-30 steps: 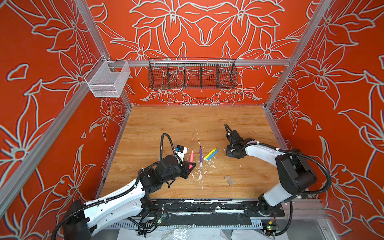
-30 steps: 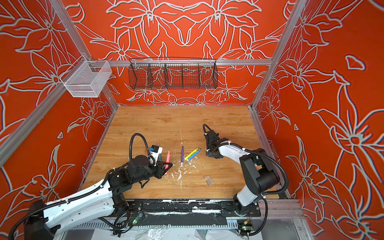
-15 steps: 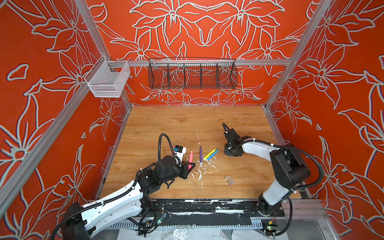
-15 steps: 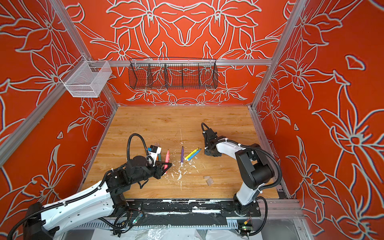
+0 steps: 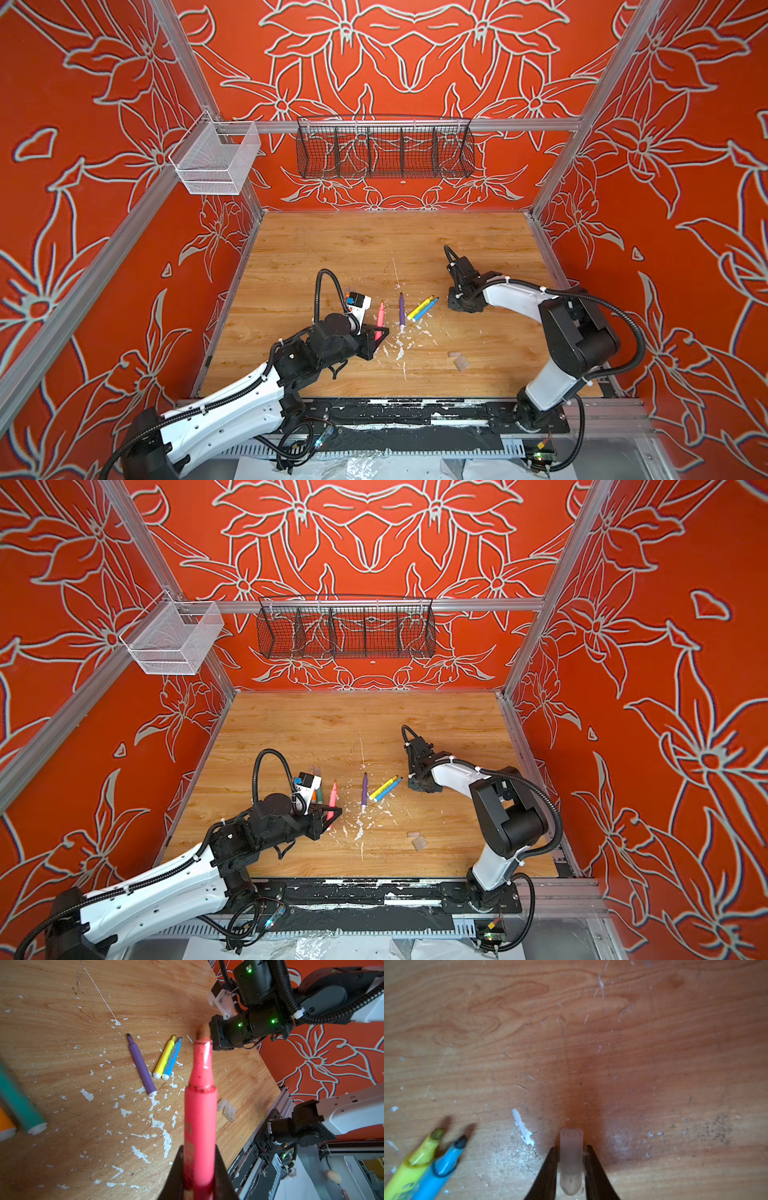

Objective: Insert the pens into the pen caps
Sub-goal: 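Close the right gripper on the translucent cap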

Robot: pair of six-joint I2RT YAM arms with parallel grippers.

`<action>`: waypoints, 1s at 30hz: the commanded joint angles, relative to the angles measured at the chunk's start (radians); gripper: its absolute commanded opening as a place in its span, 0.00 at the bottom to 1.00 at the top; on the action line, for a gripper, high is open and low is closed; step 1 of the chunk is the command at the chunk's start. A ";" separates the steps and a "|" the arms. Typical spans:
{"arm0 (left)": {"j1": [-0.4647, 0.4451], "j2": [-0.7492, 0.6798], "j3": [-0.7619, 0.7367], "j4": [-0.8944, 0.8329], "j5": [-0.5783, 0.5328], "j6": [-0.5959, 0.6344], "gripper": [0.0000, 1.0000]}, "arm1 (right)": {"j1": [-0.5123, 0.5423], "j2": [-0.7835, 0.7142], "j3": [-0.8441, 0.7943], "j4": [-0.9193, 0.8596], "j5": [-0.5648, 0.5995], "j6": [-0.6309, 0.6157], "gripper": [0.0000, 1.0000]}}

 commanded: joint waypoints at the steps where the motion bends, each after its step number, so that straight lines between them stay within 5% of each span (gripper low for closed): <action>1: 0.001 -0.017 -0.006 -0.006 0.004 -0.011 0.00 | 0.000 0.049 0.008 -0.051 0.050 0.012 0.26; 19: 0.001 -0.018 -0.007 -0.006 0.001 -0.008 0.00 | 0.000 0.014 -0.035 -0.003 -0.002 0.031 0.12; 30: -0.039 0.089 0.017 0.056 0.004 0.012 0.00 | 0.077 -0.301 -0.079 -0.017 -0.040 0.076 0.06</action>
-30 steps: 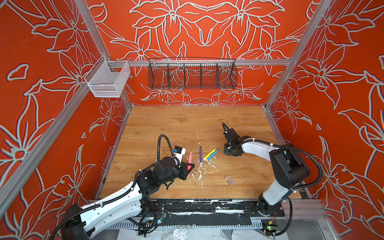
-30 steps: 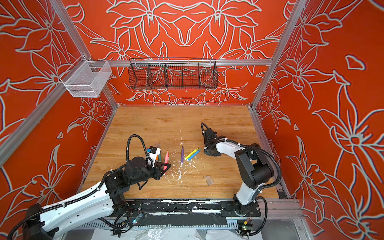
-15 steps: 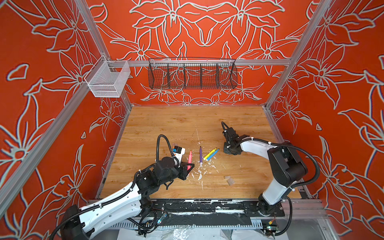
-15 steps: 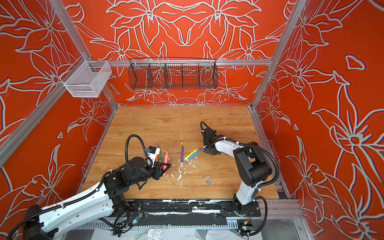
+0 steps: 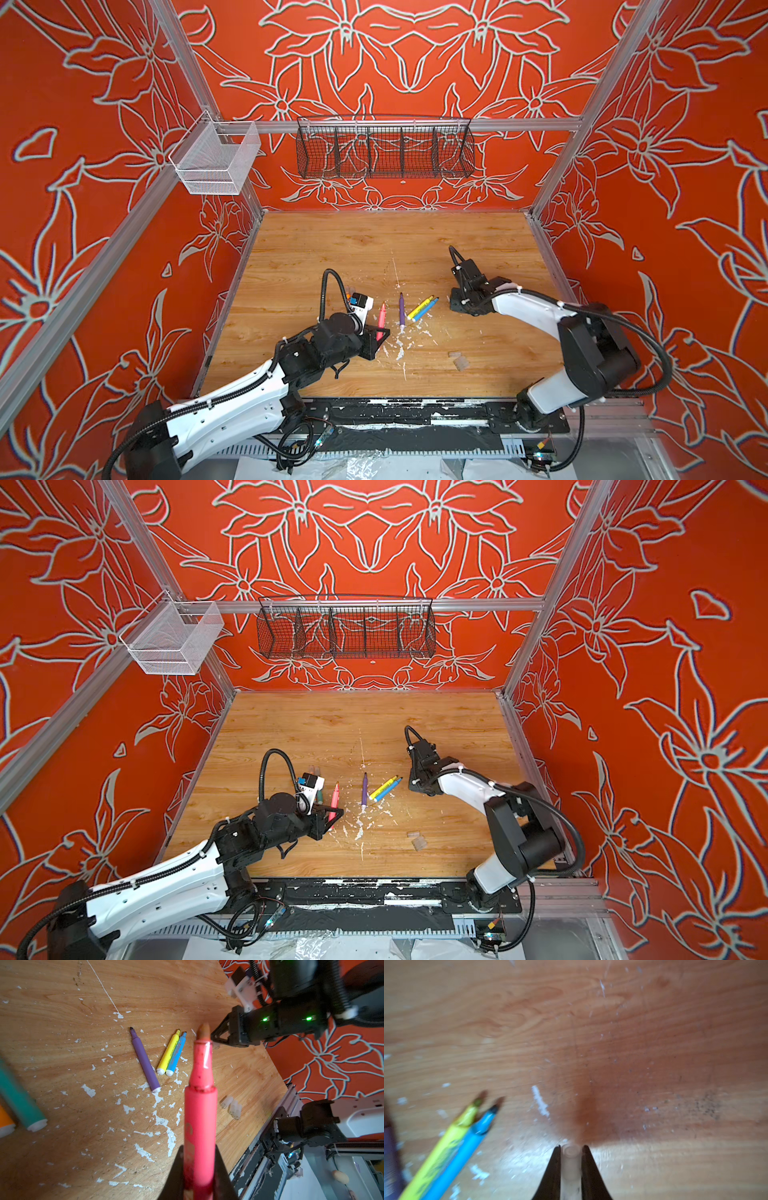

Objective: Insert the pens into the pen caps
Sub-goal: 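Close the right gripper on the translucent cap, then lift the cap with the right gripper and bring it over the pink marker tip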

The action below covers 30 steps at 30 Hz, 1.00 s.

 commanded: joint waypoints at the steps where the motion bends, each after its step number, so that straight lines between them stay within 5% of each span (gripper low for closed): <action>1: -0.034 0.034 0.022 0.046 -0.003 0.016 0.00 | 0.050 -0.138 -0.004 -0.031 0.004 0.044 0.05; 9: -0.130 0.108 0.053 0.113 -0.029 0.048 0.00 | 0.212 -0.455 -0.031 0.044 0.016 0.116 0.00; 14: -0.187 0.136 0.064 0.176 -0.023 0.065 0.00 | 0.276 -0.595 -0.123 0.248 -0.071 0.182 0.00; 30: -0.223 0.240 0.083 0.264 0.006 0.063 0.00 | 0.347 -0.586 -0.313 0.734 -0.157 0.302 0.00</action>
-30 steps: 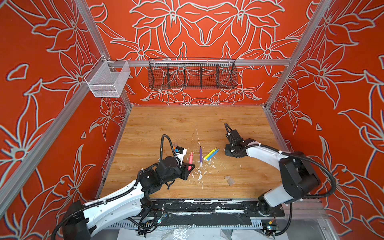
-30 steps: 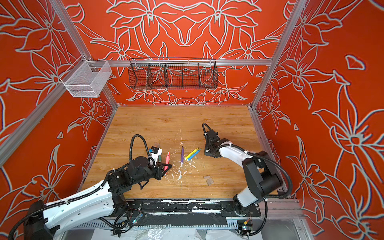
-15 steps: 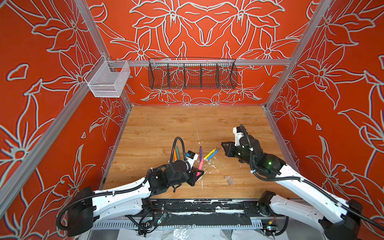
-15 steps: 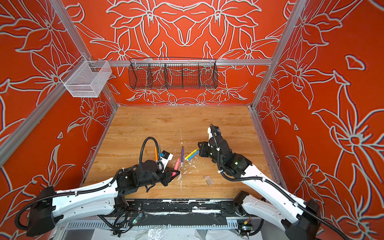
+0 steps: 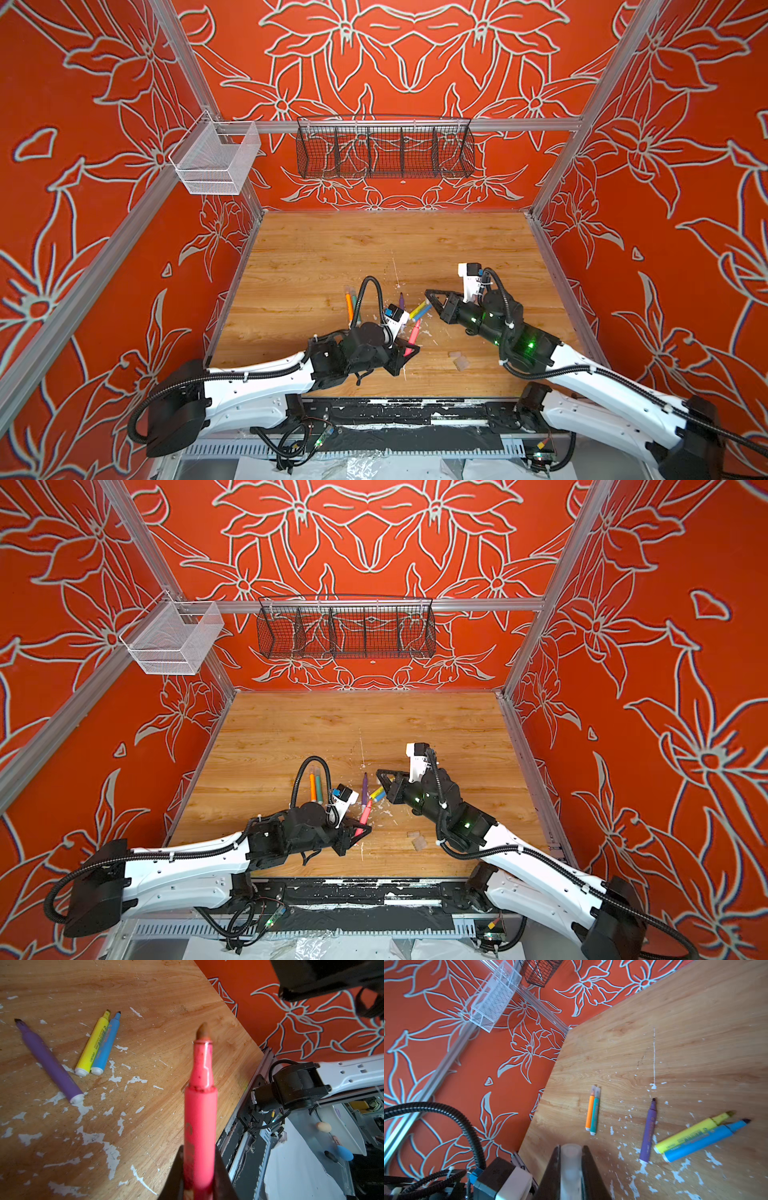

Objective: Insert the pens into the pen caps
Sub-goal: 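Lift the cap with the right gripper and bring it over the pink marker tip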

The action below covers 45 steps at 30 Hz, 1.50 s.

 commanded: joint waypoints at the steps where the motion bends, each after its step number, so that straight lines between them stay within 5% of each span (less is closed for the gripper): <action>1: -0.008 -0.003 0.027 0.037 0.005 0.012 0.00 | 0.006 0.023 -0.020 0.127 -0.009 0.041 0.00; 45: -0.008 -0.055 0.036 -0.004 -0.140 -0.048 0.00 | 0.184 0.057 -0.160 0.330 0.099 0.073 0.00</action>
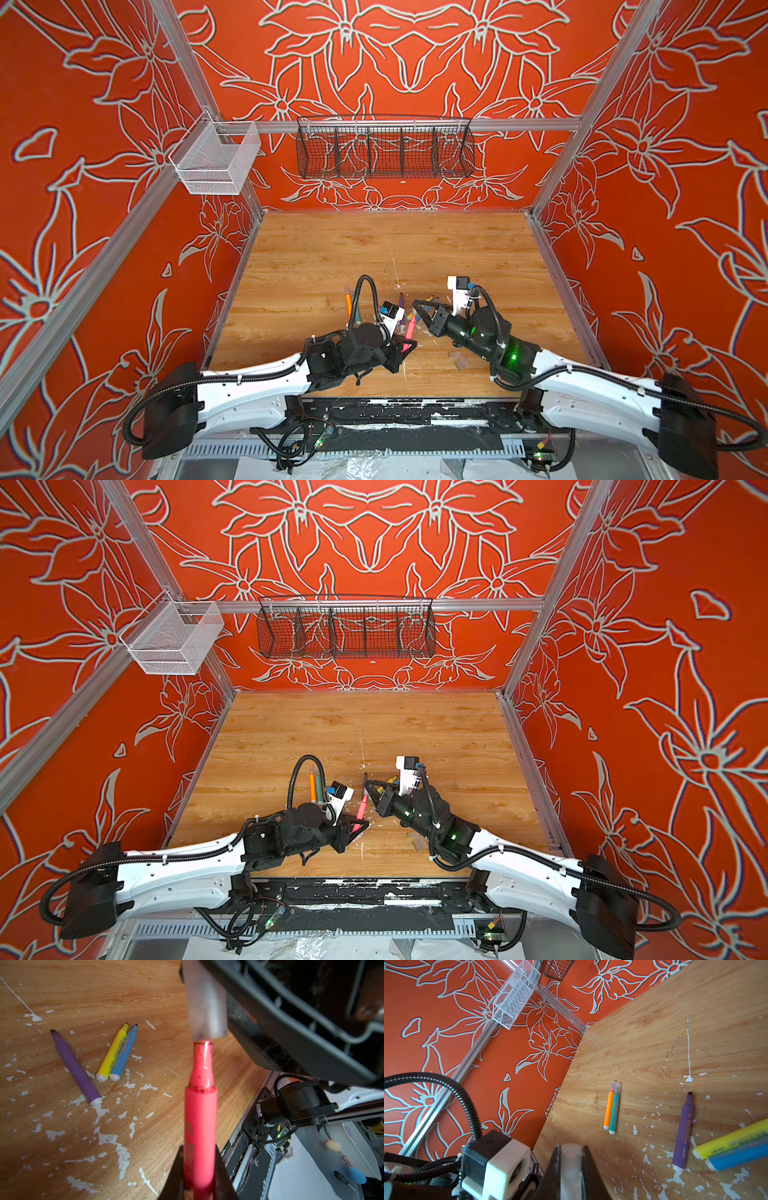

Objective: Insert the pens into the pen caps
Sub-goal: 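Lift the cap with the right gripper and bring it over the pink marker tip, then press the cap down onto the pink marker tip with the right gripper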

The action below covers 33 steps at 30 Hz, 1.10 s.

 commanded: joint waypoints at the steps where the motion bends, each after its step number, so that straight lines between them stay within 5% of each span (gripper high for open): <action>1: 0.002 -0.017 0.029 0.046 -0.032 -0.015 0.00 | 0.031 -0.003 -0.021 0.029 0.021 0.020 0.00; 23: 0.092 -0.049 -0.056 0.268 0.106 -0.106 0.00 | 0.154 0.032 -0.076 0.133 0.080 -0.015 0.00; 28: 0.092 -0.062 -0.063 0.257 0.139 -0.061 0.00 | 0.156 -0.041 -0.061 0.026 0.127 -0.042 0.33; 33: 0.091 -0.086 -0.064 0.206 0.184 0.015 0.00 | 0.156 -0.192 -0.009 -0.155 0.179 -0.096 0.48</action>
